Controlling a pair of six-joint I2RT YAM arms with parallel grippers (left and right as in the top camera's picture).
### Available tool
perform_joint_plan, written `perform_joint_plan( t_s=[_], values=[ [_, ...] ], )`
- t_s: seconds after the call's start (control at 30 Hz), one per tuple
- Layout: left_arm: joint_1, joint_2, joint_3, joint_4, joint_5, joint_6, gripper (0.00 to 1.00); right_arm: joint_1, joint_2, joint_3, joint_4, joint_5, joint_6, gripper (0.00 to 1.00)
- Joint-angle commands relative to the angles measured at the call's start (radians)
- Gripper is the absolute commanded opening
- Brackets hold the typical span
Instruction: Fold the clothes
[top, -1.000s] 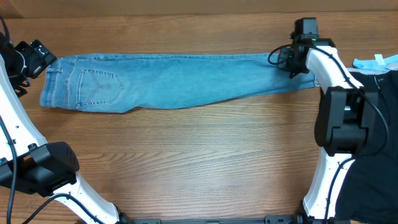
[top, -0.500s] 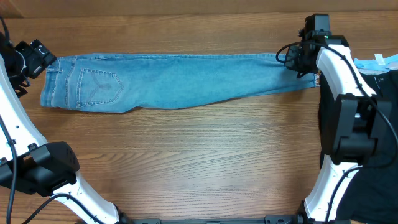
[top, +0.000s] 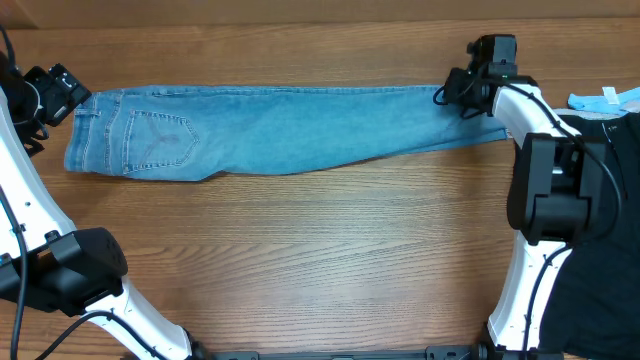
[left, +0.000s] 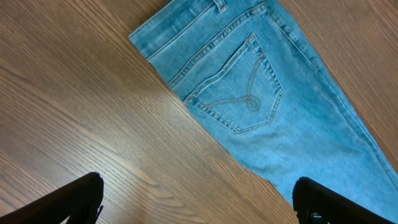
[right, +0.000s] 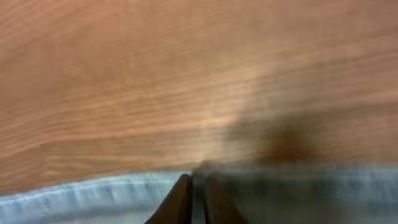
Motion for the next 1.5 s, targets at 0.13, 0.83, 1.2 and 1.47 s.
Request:
perform_joint_plan(
  t_s=[0.13, 0.83, 1.2, 1.47],
  values=[
    [-0.002, 0.008, -0.001, 0.001, 0.003, 0.009, 1.0, 0.002, -0.078, 0.077, -0.02, -0.144, -0.009, 0.37],
    [-0.002, 0.008, -0.001, 0.001, 0.003, 0.009, 1.0, 0.033, -0.253, -0.061, -0.615, -0.03, 0.379, 0.46],
    [-0.003, 0.009, -0.001, 0.206, 0.046, -0.023, 1.0, -0.03, -0.253, -0.061, -0.637, -0.004, 0.38, 1.0],
    [-0.16, 0.096, -0.001, 0.4, -0.01, -0.367, 0.76, -0.03, -0.253, -0.061, -0.637, -0.004, 0.38, 1.0]
  ],
)
